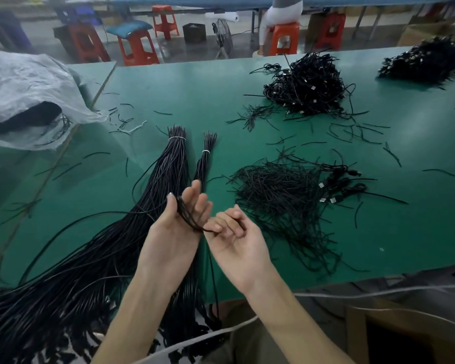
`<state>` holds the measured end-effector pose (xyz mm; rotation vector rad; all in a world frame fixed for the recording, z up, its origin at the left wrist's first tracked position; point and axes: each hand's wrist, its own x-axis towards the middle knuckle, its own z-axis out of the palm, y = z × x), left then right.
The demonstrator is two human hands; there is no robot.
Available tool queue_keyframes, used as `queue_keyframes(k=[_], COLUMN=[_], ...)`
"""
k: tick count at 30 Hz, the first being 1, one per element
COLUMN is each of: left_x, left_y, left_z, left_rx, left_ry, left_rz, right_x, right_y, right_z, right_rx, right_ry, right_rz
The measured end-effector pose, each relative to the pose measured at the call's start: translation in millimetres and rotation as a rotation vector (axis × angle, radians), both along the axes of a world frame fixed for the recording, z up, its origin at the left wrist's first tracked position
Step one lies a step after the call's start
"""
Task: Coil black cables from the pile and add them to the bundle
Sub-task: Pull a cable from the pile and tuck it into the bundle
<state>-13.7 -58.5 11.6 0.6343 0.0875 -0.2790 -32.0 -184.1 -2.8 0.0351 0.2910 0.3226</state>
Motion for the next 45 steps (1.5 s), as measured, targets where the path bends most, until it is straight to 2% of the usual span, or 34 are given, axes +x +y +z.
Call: queue_keyframes(k=[2,4,5,6,7,10,11,13,17,20,22,25,28,32,34,37,41,45], left_x=[-2,-5,-7,-9,-11,-17,-19,-23,-23,-22,-18,-8,-7,-12,-10,-7,-11,-23], left_y=[7,18,24,30,34,37,34,27,14,2,-4,-9,-13,-9,-4,1,-4,-22], left_z=[7,13,16,18,19,11,5,-10,-35,-41,-35,-23,-13,0,4,6,2,-3], left_rx=[-0.179,-0.275,-0.267,-0.171,0.040,0.952,1.126,1.265,1.151,0.760,0.454,0.132,-0.010,-0.129,-0.110,0.084,0.372,0.658], left_ry=[-0.004,-0.046,-0.087,-0.141,-0.206,-0.453,-0.494,-0.499,-0.404,-0.253,-0.111,0.077,0.116,0.073,0.034,-0.029,-0.128,-0.262], left_rz=[0.019,-0.072,-0.159,-0.244,-0.308,-0.453,-0.501,-0.480,-0.178,-0.052,-0.067,-0.064,-0.016,-0.046,-0.058,-0.030,-0.012,-0.103], right_x=[0,3,6,11,16,33,37,40,29,13,4,-4,-16,-27,-28,-30,-30,-27], right_y=[-8,-16,-20,-24,-28,-37,-39,-40,-29,-19,-16,-17,-15,-25,-37,-55,-73,-62], right_z=[-4,-8,-8,-8,-6,8,14,24,33,27,20,10,-3,-23,-30,-33,-20,-2], right_rx=[-0.026,-0.069,-0.095,-0.124,-0.150,-0.204,-0.220,-0.221,-0.142,-0.081,-0.054,-0.058,-0.151,-0.203,-0.269,-0.579,-1.088,-1.401], right_ry=[0.040,0.084,0.100,0.112,0.117,0.093,0.070,0.015,-0.070,-0.094,-0.068,-0.003,0.009,0.086,0.106,0.030,-0.306,-0.607], right_rz=[-0.012,-0.014,-0.011,-0.006,0.001,0.004,-0.002,-0.015,-0.042,-0.035,-0.038,-0.047,-0.021,-0.036,-0.035,-0.005,-0.012,0.151])
